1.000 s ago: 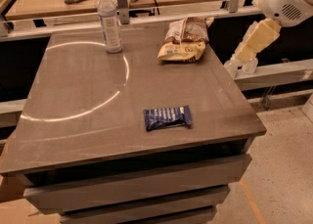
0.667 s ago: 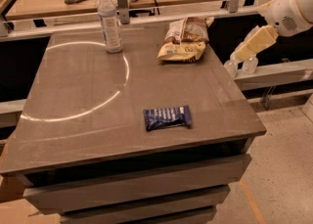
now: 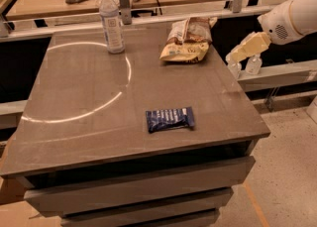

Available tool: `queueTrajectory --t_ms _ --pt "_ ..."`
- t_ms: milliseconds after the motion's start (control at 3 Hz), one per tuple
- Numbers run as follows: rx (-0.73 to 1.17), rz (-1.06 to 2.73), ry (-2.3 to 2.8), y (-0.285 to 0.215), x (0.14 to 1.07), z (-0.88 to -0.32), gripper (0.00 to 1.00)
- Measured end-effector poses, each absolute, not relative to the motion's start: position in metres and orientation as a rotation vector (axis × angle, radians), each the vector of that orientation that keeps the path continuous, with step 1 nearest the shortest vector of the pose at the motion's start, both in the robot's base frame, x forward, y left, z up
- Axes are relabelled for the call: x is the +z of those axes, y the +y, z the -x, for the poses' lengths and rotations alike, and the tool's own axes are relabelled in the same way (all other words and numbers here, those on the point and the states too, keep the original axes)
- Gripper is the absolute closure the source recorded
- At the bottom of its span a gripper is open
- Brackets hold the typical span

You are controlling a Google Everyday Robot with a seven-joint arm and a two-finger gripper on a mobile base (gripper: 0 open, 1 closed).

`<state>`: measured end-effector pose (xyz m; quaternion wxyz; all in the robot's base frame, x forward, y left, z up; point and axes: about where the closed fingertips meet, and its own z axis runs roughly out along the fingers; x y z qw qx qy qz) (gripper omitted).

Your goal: Move brown chip bag near rxbar blueberry

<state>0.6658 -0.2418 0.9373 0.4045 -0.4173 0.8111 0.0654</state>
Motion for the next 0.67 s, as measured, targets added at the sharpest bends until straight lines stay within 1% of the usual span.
queueTrajectory --t_ms 667 --pt "0.218 0.977 2.065 -0.2319 0.9273 -0.6737 0.00"
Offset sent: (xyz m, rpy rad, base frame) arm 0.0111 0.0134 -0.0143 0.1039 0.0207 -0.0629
